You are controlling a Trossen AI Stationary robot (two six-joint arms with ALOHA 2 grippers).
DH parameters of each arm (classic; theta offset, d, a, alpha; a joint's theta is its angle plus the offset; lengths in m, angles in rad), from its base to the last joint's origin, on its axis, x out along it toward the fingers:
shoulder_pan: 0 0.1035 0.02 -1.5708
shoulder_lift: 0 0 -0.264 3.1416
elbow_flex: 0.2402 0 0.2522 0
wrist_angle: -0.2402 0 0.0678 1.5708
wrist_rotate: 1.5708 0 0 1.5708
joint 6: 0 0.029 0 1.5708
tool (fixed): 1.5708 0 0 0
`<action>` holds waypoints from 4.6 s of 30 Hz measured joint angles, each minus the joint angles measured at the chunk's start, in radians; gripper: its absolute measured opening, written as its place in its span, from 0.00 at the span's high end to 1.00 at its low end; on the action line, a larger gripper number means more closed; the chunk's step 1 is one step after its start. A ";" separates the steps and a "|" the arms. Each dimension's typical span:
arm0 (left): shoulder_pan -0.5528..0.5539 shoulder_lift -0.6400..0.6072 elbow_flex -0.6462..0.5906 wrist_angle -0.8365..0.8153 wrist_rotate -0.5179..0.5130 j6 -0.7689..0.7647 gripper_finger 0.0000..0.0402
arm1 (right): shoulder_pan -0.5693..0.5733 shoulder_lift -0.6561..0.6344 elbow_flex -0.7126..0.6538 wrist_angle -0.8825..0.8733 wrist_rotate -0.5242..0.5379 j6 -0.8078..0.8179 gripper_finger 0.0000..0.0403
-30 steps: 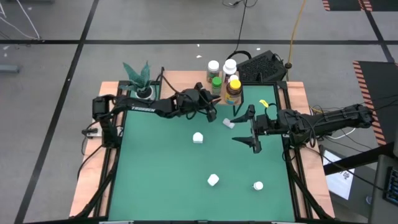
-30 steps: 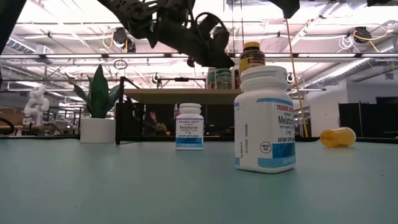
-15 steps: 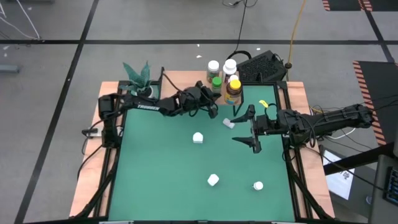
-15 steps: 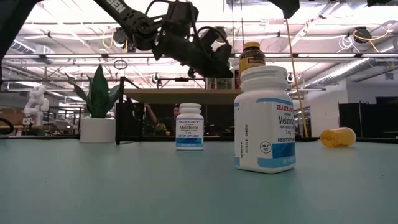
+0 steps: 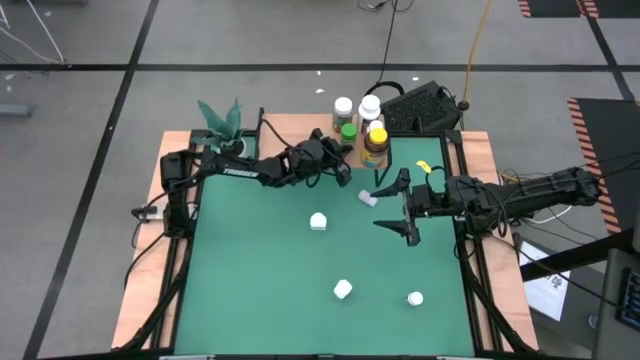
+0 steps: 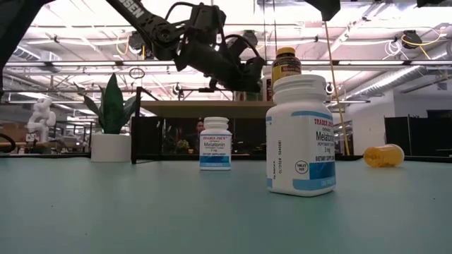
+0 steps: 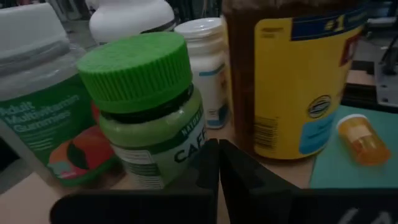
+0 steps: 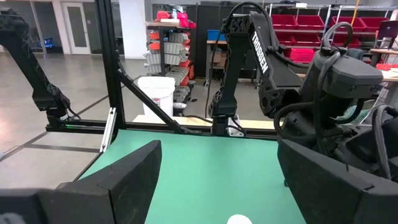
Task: Pick and place medicine bottles onto shelf by color
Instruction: Put the green medicine bottle on the shelf, then put the white blue medicine bottle on the top of the shelf
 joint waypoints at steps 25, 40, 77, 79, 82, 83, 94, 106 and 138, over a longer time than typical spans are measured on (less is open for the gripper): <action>0.023 -0.104 -0.001 -0.243 -0.002 0.026 0.95 | 0.000 0.000 0.000 -0.039 0.000 0.014 0.22; -0.255 -0.286 -0.083 -0.668 0.220 -0.057 0.46 | 0.000 0.000 0.000 -0.001 -0.004 0.034 0.22; -0.247 -0.242 -0.307 -0.503 0.224 -0.065 0.37 | 0.000 0.000 0.000 0.013 -0.005 0.064 0.22; -0.247 -0.215 -0.304 -0.464 0.247 -0.043 0.37 | 0.000 0.000 0.000 0.017 -0.005 0.064 0.22; -0.251 -0.187 -0.307 -0.467 0.255 -0.016 0.38 | 0.000 0.000 0.000 0.019 -0.005 0.064 0.22; -0.251 -0.177 -0.307 -0.449 0.255 -0.014 0.38 | 0.000 0.001 0.000 0.017 -0.005 0.064 0.22; -0.251 -0.198 -0.304 -0.442 0.253 -0.011 0.45 | 0.000 0.006 0.000 0.010 -0.005 0.063 0.22; -0.246 -0.223 -0.286 -0.432 0.243 -0.037 0.56 | 0.000 0.006 0.000 0.012 -0.005 0.063 0.22; 0.038 -0.165 0.251 -0.679 0.263 0.107 0.53 | 0.000 0.006 0.000 0.054 -0.005 0.064 0.22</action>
